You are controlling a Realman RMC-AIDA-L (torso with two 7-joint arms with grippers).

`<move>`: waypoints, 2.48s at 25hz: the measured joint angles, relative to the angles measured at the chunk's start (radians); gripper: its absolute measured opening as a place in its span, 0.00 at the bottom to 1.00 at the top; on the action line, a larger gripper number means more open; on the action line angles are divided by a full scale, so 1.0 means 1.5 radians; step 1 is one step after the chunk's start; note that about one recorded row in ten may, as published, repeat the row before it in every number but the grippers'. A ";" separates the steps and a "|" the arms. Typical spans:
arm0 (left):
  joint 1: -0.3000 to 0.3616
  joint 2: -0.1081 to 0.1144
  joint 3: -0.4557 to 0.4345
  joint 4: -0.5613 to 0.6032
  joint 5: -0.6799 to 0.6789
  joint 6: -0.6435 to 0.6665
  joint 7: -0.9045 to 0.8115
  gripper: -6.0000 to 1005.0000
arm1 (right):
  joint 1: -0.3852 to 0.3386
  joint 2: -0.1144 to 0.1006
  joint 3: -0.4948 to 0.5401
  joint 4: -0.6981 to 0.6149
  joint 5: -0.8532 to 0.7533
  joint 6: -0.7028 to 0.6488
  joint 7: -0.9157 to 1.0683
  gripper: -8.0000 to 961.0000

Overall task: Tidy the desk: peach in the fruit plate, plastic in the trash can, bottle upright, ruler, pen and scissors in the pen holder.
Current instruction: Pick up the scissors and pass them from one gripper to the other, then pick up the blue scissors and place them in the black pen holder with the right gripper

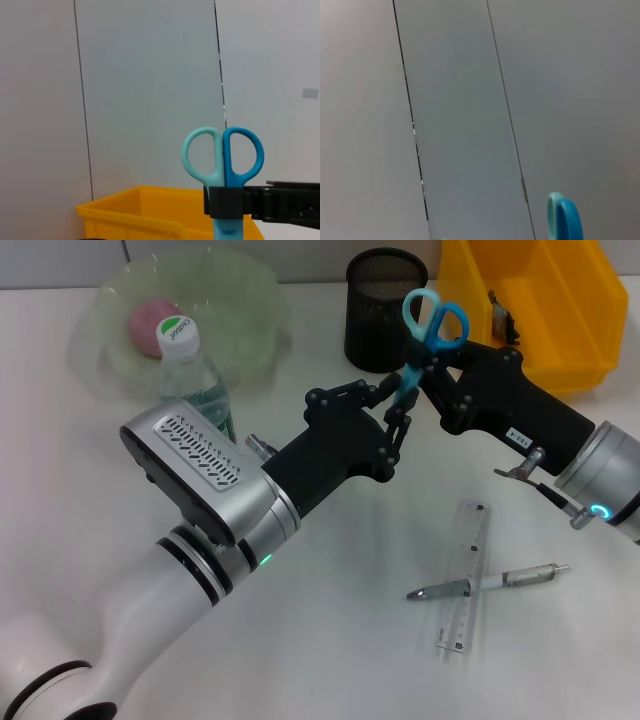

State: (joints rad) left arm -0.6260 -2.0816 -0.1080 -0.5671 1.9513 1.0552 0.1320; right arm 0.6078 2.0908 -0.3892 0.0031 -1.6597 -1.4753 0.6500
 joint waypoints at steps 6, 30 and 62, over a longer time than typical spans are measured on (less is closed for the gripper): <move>0.000 0.000 0.000 0.000 0.000 0.000 0.000 0.16 | -0.001 0.000 0.003 0.000 0.001 -0.001 0.000 0.09; 0.054 0.004 -0.009 0.118 0.175 0.118 -0.219 0.77 | 0.012 -0.004 0.108 -0.049 0.001 -0.026 -0.016 0.09; 0.068 0.008 0.014 0.298 0.293 0.253 -0.427 0.80 | 0.227 -0.003 0.138 -0.052 0.057 0.338 -0.020 0.09</move>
State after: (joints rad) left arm -0.5247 -2.0693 -0.0874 -0.1201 2.3915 1.4341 -0.5089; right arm 0.9490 2.0862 -0.1816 -0.0748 -1.5745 -0.9677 0.6197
